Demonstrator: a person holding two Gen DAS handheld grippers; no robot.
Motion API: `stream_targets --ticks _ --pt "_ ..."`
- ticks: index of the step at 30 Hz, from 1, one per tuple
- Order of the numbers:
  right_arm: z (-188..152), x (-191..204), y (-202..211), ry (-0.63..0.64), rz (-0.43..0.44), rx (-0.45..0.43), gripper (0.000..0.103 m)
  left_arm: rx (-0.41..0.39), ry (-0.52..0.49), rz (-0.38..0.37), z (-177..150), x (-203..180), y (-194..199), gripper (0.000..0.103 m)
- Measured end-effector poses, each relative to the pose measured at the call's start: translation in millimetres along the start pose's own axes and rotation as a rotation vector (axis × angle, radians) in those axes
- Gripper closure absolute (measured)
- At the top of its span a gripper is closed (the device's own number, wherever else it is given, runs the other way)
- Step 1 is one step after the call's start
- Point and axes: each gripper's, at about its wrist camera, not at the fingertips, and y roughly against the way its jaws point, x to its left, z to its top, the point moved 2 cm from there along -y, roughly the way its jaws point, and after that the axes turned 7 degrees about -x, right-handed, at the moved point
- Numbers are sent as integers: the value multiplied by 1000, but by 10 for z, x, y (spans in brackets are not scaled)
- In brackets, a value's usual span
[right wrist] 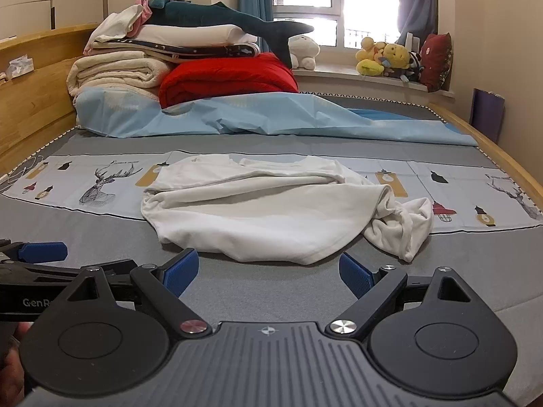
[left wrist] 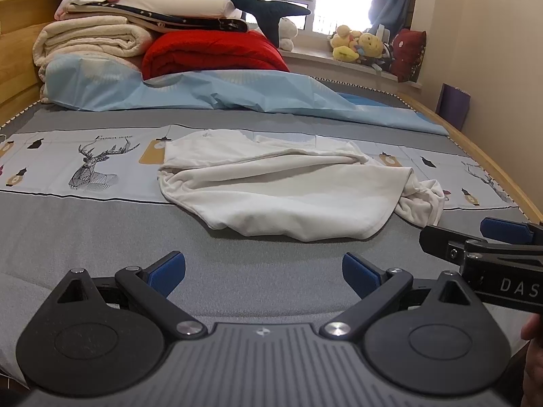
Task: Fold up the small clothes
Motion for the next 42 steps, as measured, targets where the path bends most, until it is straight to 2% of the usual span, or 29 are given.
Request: stream_targets --ticks 23,27,29,31,33,35,37,39,40,41,42 --pt "-12 -15 -16 2 0 0 13 -1 -8 5 -8 -12 -15 3" --pt "23 -61 -17 -30 8 2 16 -17 -17 0 4 -2 -6 5" --pt "74 -184 -57 -83 8 12 18 -37 -11 -8 47 43 0 16" --pt "117 -319 -114 -124 3 9 35 -29 0 -26 119 133 -55 28" --pt "171 -516 -223 -171 -1 1 65 -14 -25 -40 228 207 -142 46" --pt "209 -713 -392 -192 -21 3 75 23 -44 -85 346 316 -298 77" --pt "207 -889 -601 -210 -56 26 75 53 -107 -94 424 415 -500 81" --pt "157 -1039 -870 -255 -50 81 73 136 -123 -105 404 593 -800 82" --pt "111 -1089 -1002 -282 -44 124 73 181 -94 -117 355 693 -939 81" --pt "76 -1163 -1156 -309 -38 161 69 285 -43 -116 238 836 -1130 82" --pt "7 -1234 -1328 -359 -29 224 59 320 18 -118 199 923 -1265 81"
